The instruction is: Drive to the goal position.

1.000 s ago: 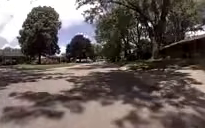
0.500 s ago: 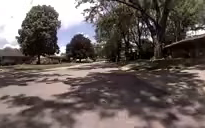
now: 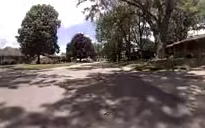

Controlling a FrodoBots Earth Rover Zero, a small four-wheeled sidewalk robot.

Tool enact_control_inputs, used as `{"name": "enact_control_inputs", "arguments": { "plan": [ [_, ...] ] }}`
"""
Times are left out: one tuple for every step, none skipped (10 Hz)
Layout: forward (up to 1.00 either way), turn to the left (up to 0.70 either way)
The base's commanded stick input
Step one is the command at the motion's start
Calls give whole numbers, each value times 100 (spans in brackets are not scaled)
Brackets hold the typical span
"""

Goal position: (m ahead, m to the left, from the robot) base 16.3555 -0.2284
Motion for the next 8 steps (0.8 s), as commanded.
{"name": "enact_control_inputs", "arguments": {
  "plan": [
    [70, 0],
    [70, 0],
    [70, 0],
    [70, 0],
    [70, 0],
    [70, 0],
    [70, 0],
    [70, 0]
  ]
}}
